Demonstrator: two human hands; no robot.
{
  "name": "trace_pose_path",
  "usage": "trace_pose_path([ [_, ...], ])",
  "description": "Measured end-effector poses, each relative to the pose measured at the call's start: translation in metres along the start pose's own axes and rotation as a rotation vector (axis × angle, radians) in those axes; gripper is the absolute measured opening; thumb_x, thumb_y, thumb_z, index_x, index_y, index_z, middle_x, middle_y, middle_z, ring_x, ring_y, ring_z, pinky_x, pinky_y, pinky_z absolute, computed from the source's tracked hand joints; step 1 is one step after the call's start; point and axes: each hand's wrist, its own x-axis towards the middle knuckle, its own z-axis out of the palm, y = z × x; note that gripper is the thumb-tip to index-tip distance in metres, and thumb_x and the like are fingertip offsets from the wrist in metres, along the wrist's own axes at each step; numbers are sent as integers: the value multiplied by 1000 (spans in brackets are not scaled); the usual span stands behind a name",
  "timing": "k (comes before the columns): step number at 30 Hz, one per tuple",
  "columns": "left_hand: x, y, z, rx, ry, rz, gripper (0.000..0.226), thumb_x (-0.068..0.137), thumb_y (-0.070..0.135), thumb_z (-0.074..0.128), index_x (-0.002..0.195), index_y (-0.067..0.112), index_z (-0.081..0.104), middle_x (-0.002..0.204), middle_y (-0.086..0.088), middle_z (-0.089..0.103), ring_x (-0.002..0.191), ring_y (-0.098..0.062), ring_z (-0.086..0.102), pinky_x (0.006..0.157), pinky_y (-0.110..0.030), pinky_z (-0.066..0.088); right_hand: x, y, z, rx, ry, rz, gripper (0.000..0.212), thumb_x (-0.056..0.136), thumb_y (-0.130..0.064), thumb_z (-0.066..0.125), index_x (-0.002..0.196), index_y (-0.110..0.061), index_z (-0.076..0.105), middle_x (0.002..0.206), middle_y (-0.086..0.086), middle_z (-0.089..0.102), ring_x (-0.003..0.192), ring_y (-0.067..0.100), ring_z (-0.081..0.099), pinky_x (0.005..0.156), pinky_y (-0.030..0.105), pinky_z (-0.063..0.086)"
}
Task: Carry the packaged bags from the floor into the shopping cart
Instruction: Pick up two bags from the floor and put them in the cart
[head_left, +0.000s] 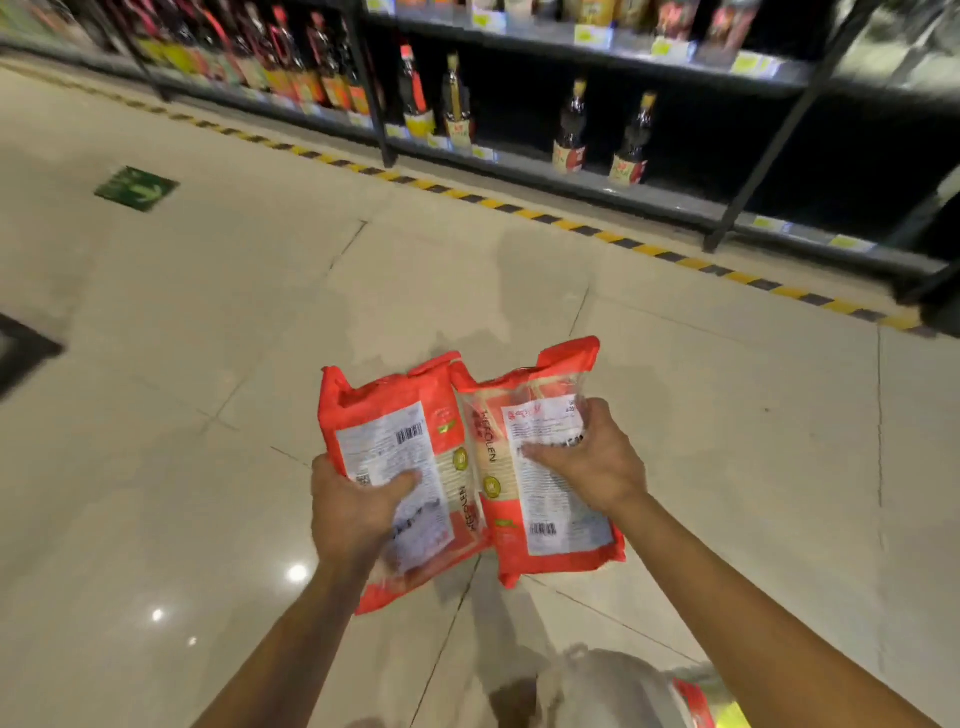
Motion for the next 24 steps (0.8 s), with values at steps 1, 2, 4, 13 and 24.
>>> trace_pose_path([
  [1,-12,42,-42,3,24,-27,77,46,54,93,110,28,60,98,10,75,84,-13,75,79,-48,62,-20,-50,-18,-4,-34,1,72,63,-64,86,114,-36,43,110,-18,66,99,13,66,87,39,52],
  [2,-16,46,-49,4,56,10,73,50,49,95,110,30,59,98,11,75,85,-13,75,80,-47,61,-32,-60,-21,8,18,-9,72,63,-65,85,114,-36,44,111,-19,67,99,12,66,85,37,51],
  [4,-48,142,-164,-40,119,63,68,57,41,97,111,30,57,97,10,75,85,-14,74,81,-47,60,-94,-190,-60,-13,-6,-115,71,63,-66,85,114,-37,44,110,-19,66,96,10,65,80,35,47],
  [13,-156,323,-455,-187,469,227,71,52,37,92,111,28,54,101,10,72,92,-14,72,84,-46,59,-282,-488,-100,10,75,-502,76,58,-74,77,114,-37,43,109,-19,62,97,11,66,84,42,55],
  [24,-275,316,-637,-179,1003,117,76,49,48,90,109,32,47,105,8,69,98,-23,68,87,-47,54,-427,-627,-29,58,-158,-892,75,63,-68,80,117,-31,42,118,-11,61,110,19,63,84,39,48],
])
